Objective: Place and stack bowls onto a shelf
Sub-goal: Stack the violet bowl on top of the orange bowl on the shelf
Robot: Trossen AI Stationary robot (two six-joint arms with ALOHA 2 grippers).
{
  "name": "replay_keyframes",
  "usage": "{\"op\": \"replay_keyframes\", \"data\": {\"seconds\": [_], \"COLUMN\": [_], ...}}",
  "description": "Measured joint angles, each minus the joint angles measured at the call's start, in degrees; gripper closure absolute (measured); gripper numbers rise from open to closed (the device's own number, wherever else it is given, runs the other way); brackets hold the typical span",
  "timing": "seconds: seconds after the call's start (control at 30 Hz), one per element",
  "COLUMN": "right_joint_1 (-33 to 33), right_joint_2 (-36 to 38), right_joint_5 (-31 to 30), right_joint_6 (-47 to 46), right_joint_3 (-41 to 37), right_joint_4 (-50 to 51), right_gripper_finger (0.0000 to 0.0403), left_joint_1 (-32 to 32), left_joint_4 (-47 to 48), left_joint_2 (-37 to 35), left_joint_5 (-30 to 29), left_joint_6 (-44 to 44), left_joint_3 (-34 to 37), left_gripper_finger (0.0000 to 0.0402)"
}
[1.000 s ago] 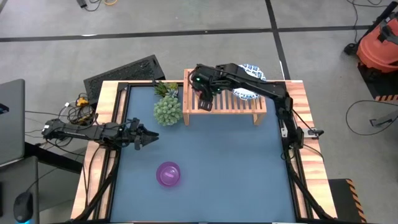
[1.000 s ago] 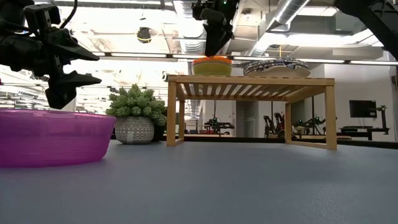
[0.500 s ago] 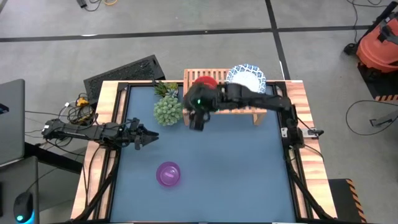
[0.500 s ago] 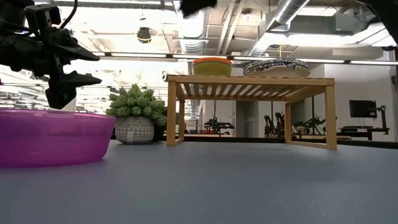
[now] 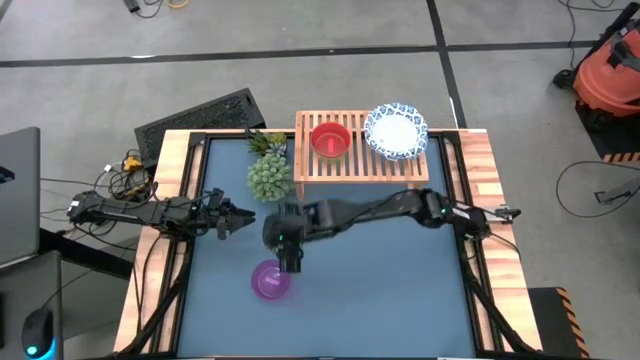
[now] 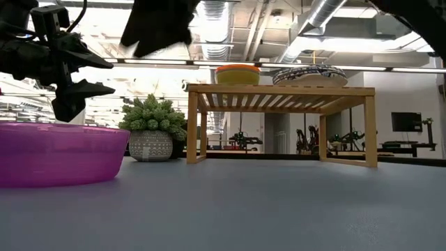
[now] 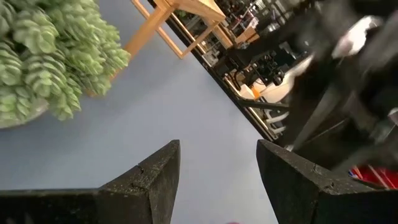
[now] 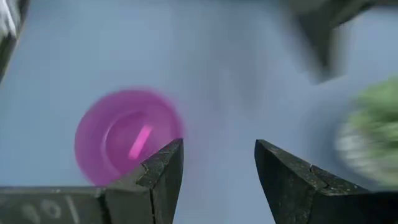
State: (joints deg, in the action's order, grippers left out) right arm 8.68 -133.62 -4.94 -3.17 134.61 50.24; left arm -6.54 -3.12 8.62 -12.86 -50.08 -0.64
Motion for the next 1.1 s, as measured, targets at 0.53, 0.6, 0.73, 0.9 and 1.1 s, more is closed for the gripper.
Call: {"op": "replay_keyframes", "data": {"seconds": [0.53,0.6,0.73,0.9,1.1], "right_joint_1": [3.9,3.8,3.9,4.0,4.5], "right_joint_2": [-13.4,-14.0,-13.9,-11.3,-4.8], "right_joint_5": [2.2,2.7,3.6,5.1,5.2], "right_joint_6": [-14.7,-15.0,-15.5,-15.4,-14.8], "right_joint_3": [0.0,0.0,0.0,0.0,0.1], "right_joint_4": [-4.5,-4.0,-4.2,-3.1,-2.6], "right_gripper_finger": [0.0179,0.0179,0.0179,0.0179,0.0179], "left_joint_1": [0.0,0.0,0.0,0.0,0.0], "left_joint_4": [-0.2,-0.2,-0.2,-0.2,-0.2], "left_joint_2": [0.0,0.0,0.0,0.0,0.0], "left_joint_5": [-1.3,-1.3,-1.4,-1.4,-1.4], "left_joint_6": [0.3,0.3,0.3,0.3,2.3], "left_joint_3": [0.0,0.0,0.0,0.0,0.0], "left_gripper_finger": [0.0205,0.0205,0.0205,0.0205,0.0205]}}
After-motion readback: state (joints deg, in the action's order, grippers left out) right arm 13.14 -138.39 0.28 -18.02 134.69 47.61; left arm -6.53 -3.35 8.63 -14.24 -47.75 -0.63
